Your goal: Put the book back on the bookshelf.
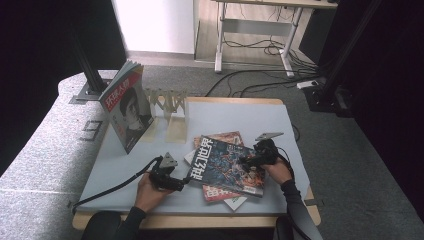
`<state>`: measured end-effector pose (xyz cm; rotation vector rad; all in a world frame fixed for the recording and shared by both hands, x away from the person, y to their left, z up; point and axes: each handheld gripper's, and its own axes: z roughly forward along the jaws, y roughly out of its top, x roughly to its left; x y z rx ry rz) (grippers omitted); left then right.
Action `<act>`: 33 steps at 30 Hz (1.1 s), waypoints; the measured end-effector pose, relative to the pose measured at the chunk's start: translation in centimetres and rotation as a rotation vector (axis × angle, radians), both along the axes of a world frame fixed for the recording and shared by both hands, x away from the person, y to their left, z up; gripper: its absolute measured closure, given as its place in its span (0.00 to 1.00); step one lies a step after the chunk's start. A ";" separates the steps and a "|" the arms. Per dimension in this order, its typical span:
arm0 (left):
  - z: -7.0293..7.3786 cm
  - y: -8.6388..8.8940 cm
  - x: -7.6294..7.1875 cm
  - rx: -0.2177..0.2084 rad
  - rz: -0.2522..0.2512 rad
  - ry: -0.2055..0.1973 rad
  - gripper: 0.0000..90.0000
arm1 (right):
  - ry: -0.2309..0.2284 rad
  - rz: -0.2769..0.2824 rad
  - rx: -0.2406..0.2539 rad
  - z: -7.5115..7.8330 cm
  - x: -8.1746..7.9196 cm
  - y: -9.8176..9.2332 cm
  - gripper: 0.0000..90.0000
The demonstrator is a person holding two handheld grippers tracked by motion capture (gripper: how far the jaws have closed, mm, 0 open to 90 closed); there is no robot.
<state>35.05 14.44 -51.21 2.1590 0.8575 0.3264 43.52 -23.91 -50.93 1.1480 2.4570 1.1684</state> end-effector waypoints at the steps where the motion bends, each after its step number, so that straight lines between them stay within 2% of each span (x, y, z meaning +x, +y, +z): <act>1: 0.0 0.1 0.2 0.000 0.002 0.003 0.16 | 0.000 -0.002 0.002 0.0 -0.2 -0.1 0.06; 10: 0.4 0.6 2.5 -0.010 0.062 0.015 0.16 | 0.010 -0.018 0.027 -0.2 -2.1 -1.4 0.07; 16: 0.5 0.6 3.9 0.002 0.082 0.011 0.16 | 0.008 -0.026 0.038 -0.4 -3.3 -1.9 0.07; 26: 0.5 0.4 5.7 -0.003 0.109 0.015 0.16 | 0.008 -0.030 0.058 -0.5 -5.5 -2.9 0.07; 33: 0.3 0.2 7.1 -0.023 0.130 0.024 0.17 | 0.002 -0.029 0.061 -0.4 -7.0 -3.2 0.08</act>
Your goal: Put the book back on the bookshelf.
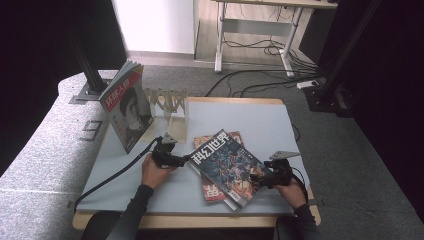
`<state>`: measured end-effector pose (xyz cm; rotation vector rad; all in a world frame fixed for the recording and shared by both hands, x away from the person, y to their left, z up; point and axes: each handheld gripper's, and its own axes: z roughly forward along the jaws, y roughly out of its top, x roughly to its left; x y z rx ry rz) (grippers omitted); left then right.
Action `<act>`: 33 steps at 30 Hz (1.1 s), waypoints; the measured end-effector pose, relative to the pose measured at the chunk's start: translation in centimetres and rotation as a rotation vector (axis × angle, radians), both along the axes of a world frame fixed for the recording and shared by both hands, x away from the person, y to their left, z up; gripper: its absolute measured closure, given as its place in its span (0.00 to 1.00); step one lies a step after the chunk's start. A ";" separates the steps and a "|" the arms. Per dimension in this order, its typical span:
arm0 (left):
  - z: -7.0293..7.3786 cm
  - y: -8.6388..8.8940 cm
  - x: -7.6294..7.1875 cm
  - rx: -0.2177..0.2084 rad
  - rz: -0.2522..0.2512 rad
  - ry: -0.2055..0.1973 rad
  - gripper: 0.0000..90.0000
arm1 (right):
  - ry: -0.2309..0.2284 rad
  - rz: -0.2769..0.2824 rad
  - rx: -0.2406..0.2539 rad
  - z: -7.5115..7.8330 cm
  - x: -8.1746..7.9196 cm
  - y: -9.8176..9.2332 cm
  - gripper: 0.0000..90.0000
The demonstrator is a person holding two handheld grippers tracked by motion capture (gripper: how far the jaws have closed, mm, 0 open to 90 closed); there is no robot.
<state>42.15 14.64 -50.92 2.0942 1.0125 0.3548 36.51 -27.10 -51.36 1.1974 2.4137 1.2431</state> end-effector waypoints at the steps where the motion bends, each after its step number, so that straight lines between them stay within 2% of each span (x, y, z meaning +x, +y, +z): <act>1: 0.0 -0.1 0.2 -0.001 0.004 0.000 0.17 | -0.005 0.000 -0.004 0.0 -0.2 0.0 0.08; 5: 0.1 -0.2 1.0 0.005 0.007 0.002 0.17 | -0.010 0.002 -0.014 0.1 -1.0 0.1 0.08; 11: 0.0 -0.5 2.0 -0.010 0.024 0.008 0.17 | -0.012 0.010 -0.015 0.1 -2.1 0.2 0.08; 18: 0.1 -1.1 2.8 0.002 0.032 -0.001 0.18 | -0.003 0.008 -0.010 0.1 -3.2 0.3 0.08; 24: 0.0 -1.4 3.5 -0.013 0.045 0.004 0.18 | -0.004 0.008 -0.015 -0.1 -4.1 0.4 0.09; 28: 0.1 -1.8 3.4 0.007 0.051 -0.005 0.20 | -0.008 0.009 -0.014 -0.1 -4.6 0.4 0.09; 33: -0.1 -2.2 2.4 0.069 0.023 0.002 0.20 | -0.012 0.007 -0.022 -0.1 -5.1 0.2 0.10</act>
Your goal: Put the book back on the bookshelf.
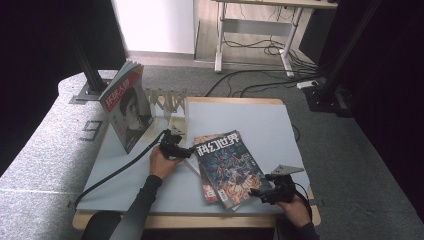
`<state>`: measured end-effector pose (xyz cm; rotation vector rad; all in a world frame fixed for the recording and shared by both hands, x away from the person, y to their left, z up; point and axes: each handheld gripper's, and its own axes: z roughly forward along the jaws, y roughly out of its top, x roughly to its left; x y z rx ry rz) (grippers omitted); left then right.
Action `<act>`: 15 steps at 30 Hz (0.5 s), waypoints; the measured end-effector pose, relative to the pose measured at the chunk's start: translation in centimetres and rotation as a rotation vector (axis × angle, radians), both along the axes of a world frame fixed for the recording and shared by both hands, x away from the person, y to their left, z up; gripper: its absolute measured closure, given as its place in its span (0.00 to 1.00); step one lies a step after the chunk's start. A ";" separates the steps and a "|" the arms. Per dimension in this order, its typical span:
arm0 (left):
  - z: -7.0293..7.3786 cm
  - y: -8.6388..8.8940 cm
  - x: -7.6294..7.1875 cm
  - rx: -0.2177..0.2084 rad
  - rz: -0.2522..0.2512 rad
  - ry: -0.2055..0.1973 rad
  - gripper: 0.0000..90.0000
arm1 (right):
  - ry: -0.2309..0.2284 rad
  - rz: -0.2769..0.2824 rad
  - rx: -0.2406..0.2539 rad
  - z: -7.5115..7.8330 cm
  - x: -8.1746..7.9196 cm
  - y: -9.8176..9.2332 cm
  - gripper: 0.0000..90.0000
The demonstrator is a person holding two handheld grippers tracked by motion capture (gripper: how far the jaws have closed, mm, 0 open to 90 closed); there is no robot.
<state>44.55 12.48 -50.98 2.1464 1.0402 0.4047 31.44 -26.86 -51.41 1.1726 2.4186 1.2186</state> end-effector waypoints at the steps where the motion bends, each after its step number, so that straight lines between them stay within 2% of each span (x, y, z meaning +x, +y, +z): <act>1: 0.0 -0.1 -0.3 0.005 -0.008 0.002 0.20 | -0.001 0.000 -0.002 0.0 -0.1 0.0 0.10; 6: -0.1 -0.7 -1.7 0.012 -0.046 0.003 0.20 | -0.016 -0.004 -0.028 0.2 -0.6 0.1 0.10; 15: -0.1 -1.6 -3.7 -0.030 -0.084 0.012 0.19 | -0.015 0.026 -0.038 0.1 -1.2 0.3 0.11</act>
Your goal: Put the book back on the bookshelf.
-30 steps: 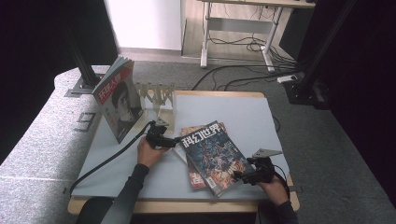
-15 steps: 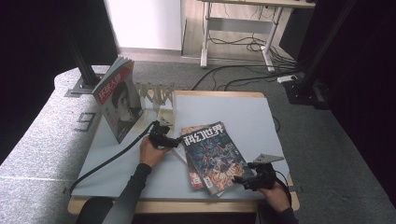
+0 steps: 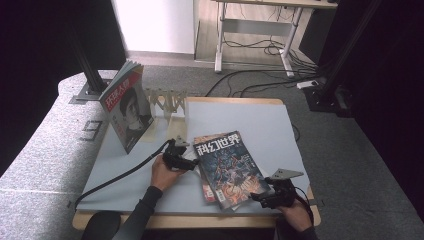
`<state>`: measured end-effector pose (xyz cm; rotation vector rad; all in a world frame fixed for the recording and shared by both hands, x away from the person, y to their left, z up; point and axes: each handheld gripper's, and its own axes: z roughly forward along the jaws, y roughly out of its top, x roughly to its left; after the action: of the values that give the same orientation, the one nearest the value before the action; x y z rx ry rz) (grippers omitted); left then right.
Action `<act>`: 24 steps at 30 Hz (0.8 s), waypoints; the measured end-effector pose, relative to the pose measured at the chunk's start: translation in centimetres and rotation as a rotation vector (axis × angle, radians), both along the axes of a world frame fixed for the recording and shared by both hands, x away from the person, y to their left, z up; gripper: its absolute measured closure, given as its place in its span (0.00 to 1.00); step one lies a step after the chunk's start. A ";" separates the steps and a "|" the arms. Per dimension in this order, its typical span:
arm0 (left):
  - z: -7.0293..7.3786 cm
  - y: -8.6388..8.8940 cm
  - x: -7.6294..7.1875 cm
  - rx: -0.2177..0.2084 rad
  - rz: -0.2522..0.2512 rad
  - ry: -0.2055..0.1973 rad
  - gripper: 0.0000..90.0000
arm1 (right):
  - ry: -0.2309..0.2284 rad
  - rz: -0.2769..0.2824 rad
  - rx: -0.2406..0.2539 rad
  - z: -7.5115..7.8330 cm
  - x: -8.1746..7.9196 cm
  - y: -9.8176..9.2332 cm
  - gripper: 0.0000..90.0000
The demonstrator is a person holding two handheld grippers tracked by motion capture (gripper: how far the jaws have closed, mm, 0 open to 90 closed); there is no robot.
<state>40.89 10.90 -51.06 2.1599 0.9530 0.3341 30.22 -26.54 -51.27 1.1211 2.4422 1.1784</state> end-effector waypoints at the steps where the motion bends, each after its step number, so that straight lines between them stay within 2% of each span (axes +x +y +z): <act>1: 0.0 -0.1 -0.2 0.003 -0.008 0.003 0.19 | 0.001 0.000 0.002 0.0 0.0 0.0 0.11; 4: 0.1 -0.2 -0.7 -0.014 -0.019 0.009 0.19 | -0.007 0.003 -0.006 0.2 0.0 0.0 0.11; 10: 0.1 -0.3 -0.6 -0.035 -0.012 0.016 0.19 | -0.017 0.004 -0.009 0.5 0.2 0.3 0.10; 13: 0.1 -0.4 -0.4 -0.029 -0.008 0.011 0.18 | -0.013 0.008 -0.023 0.5 0.2 0.4 0.10; 20: 0.0 -0.6 0.5 -0.039 0.024 0.015 0.18 | -0.006 0.038 -0.048 0.6 -0.1 0.8 0.10; 24: 0.1 -0.8 1.2 -0.028 0.033 0.015 0.18 | -0.003 0.052 -0.055 0.6 -0.2 1.0 0.10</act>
<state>42.11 10.07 -50.93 2.1259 0.9971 0.3193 29.98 -25.53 -50.62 1.0452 2.4997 1.1193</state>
